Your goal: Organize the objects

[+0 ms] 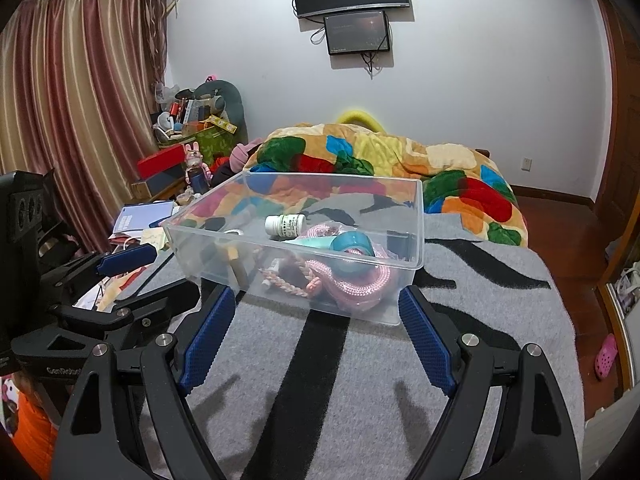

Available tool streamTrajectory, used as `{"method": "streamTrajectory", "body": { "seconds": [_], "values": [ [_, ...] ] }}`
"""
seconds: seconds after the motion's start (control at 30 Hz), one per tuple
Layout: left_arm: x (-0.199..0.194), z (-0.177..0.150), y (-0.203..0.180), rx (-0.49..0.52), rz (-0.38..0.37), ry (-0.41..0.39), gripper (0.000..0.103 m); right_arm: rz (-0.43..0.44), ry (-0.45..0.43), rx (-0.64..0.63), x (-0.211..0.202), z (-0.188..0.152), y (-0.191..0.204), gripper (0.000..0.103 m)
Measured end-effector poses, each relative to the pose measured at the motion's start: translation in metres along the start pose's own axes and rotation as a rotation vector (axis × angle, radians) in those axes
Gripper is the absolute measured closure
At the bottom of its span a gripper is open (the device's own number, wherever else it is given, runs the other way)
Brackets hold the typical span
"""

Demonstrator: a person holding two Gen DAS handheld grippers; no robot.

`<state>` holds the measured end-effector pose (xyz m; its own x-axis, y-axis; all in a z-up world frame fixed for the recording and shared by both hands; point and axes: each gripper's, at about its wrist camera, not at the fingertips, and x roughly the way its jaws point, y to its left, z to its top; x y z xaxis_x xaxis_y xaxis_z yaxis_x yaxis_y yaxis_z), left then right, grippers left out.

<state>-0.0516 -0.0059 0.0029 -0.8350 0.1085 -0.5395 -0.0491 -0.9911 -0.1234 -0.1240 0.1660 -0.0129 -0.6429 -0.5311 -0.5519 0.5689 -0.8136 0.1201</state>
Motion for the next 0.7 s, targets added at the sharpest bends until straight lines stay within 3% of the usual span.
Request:
{"method": "streamTrajectory", "body": {
  "seconds": [0.7],
  "values": [
    [-0.0007, -0.0001, 0.0004, 0.0, -0.001, -0.002, 0.009, 0.003, -0.002, -0.001, -0.0017, 0.0005, 0.0031, 0.021]
  ]
}}
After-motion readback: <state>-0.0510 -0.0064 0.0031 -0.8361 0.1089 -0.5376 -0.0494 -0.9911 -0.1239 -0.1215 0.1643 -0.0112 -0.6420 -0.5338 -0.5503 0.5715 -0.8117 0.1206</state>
